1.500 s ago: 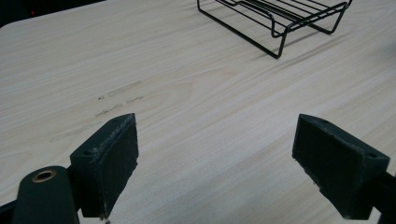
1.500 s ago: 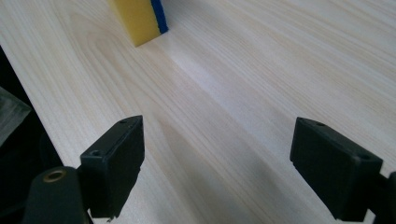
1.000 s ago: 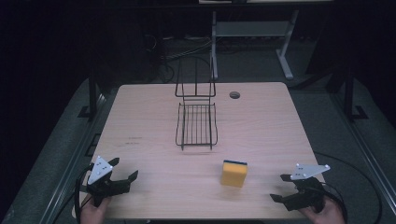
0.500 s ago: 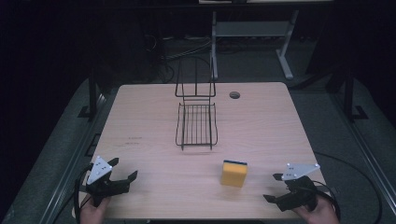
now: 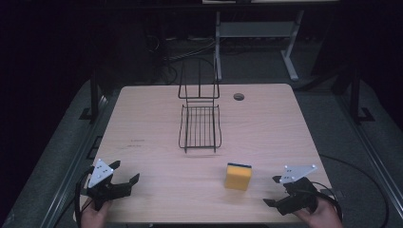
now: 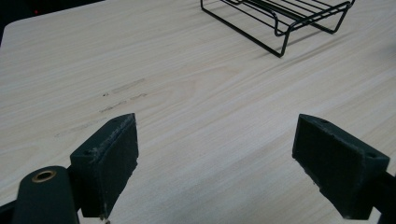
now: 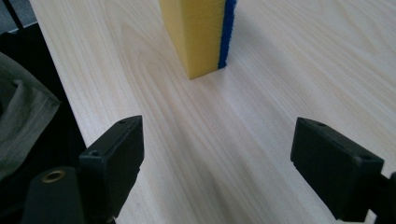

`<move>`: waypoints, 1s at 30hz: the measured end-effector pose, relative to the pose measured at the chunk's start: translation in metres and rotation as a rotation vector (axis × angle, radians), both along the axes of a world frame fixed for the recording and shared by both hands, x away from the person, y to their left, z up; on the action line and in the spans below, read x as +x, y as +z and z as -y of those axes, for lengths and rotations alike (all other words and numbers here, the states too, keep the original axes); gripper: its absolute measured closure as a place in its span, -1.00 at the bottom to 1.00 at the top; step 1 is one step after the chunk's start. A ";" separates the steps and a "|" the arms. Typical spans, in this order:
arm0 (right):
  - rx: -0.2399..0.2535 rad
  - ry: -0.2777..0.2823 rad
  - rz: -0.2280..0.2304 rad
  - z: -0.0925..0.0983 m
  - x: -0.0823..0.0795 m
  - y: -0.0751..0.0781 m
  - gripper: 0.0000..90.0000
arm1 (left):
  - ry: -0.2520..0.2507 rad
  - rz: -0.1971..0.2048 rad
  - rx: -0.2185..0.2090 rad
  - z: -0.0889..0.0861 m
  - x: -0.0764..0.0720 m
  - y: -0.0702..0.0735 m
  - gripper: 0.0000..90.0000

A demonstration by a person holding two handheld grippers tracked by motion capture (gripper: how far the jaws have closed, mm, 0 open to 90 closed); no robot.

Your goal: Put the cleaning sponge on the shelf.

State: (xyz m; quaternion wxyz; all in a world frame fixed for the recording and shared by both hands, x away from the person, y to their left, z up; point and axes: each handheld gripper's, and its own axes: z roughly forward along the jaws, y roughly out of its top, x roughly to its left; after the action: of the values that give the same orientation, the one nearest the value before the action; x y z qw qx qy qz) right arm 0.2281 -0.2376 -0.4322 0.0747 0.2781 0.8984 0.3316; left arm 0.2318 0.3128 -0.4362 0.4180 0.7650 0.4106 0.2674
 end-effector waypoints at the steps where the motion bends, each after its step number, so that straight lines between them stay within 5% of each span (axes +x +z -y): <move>1: 0.000 0.000 0.000 0.000 0.000 0.000 -0.62 | 0.000 0.000 0.000 0.000 0.000 0.000 -0.69; 30: -0.037 0.106 -0.007 -0.031 0.011 0.011 -0.64 | 0.002 0.001 -0.002 -0.001 -0.001 0.001 -0.69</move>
State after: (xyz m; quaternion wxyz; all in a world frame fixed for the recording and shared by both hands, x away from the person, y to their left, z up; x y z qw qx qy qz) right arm 0.2392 -0.2061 -0.4211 0.0588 0.2297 0.9181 0.3177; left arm 0.2307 0.3140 -0.4357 0.4186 0.7641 0.4114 0.2676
